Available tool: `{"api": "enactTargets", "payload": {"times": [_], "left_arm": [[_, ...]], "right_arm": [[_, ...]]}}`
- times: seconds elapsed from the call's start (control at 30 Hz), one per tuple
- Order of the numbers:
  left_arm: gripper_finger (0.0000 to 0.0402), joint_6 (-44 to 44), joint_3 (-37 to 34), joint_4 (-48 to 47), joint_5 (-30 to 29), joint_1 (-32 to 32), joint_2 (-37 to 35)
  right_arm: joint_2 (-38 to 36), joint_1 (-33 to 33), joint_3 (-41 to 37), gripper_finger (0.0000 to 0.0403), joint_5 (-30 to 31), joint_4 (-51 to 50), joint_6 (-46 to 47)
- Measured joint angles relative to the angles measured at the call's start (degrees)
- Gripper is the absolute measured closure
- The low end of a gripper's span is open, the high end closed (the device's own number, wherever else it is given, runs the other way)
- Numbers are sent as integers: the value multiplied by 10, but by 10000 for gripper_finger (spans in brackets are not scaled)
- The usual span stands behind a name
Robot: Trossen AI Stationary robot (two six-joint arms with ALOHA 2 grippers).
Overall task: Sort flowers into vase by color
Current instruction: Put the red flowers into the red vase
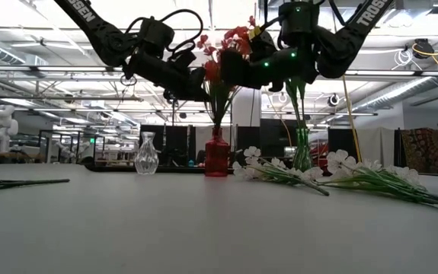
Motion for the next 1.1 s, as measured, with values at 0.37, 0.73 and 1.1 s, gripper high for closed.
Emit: {"api": "enactTargets", "payload": {"times": [0.37,0.73,1.1], "left_arm": [[249,-29,0,-47,-6,-1,-4],[149,-28,0,-191,-8,-1,-73],[148,-30,0,-291,18,-9,-111]], "right_arm": [[0,-7,0,327,-2,-32,7],[0,-7,0,395,-2,-38,11],[0,-15,0,400,-2,-88,42]]}}
